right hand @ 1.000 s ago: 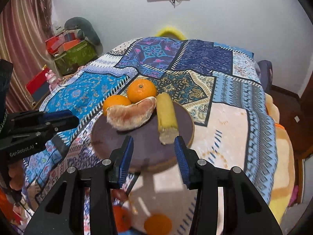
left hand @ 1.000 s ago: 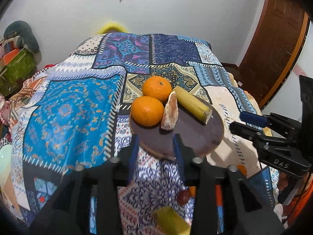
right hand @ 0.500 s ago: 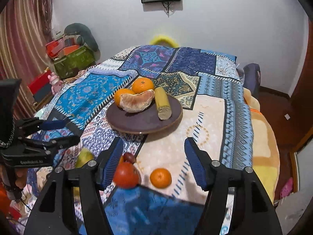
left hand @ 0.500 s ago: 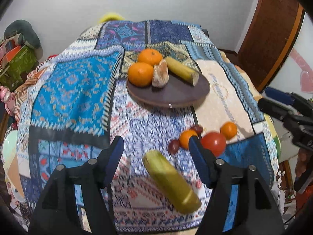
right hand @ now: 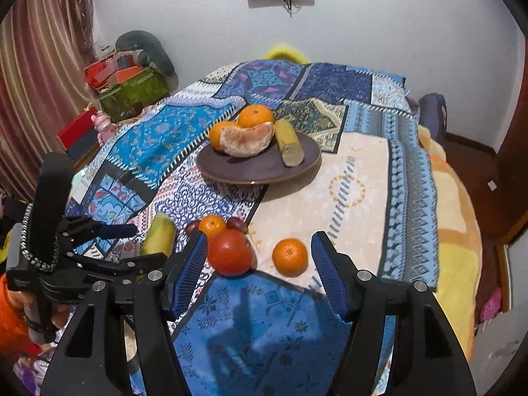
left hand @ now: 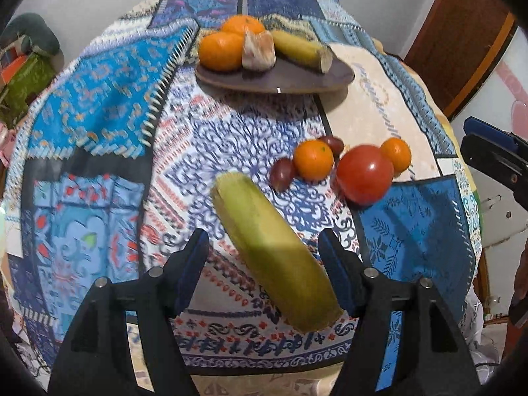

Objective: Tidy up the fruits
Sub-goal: 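Grasp the second pale green gourd with the left tool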

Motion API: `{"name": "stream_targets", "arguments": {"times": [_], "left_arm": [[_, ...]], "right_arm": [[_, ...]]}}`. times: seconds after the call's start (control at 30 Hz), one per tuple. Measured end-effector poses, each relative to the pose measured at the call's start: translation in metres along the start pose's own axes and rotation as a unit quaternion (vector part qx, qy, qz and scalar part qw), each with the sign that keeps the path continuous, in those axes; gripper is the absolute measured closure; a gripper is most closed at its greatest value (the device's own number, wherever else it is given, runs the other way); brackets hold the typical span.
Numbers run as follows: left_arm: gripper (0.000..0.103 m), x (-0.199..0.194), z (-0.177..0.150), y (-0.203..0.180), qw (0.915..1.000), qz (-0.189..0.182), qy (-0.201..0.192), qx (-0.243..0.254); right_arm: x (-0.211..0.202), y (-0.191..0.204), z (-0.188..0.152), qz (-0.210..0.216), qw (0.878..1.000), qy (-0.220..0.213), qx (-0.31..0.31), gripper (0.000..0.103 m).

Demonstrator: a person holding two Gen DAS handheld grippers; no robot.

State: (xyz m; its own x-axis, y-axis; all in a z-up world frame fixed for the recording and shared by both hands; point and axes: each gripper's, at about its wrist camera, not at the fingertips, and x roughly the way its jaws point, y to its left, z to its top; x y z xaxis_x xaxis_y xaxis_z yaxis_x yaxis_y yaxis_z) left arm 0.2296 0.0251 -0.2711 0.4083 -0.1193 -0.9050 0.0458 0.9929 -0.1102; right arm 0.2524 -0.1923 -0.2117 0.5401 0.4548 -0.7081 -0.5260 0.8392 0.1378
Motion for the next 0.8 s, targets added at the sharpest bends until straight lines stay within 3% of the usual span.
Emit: {"name": "stream_targets", "arguments": {"times": [0.2,0.5,0.8], "left_arm": [[0.036,0.015,-0.002,-0.005,1.0,-0.003,0.001,0.002],[0.058,0.011,0.001,0.016,0.9995,-0.027,-0.014,-0.01],[0.061,0.003,-0.004,0.033,0.9997,-0.009,-0.025,0.002]], "right_arm": [[0.02,0.006,-0.003,0.016,1.0,0.024,0.004,0.041],[0.049,0.018,-0.007,0.035,0.997,0.066,-0.007,0.041],[0.069,0.018,-0.012,0.046,0.995,0.09,-0.002,0.041]]}}
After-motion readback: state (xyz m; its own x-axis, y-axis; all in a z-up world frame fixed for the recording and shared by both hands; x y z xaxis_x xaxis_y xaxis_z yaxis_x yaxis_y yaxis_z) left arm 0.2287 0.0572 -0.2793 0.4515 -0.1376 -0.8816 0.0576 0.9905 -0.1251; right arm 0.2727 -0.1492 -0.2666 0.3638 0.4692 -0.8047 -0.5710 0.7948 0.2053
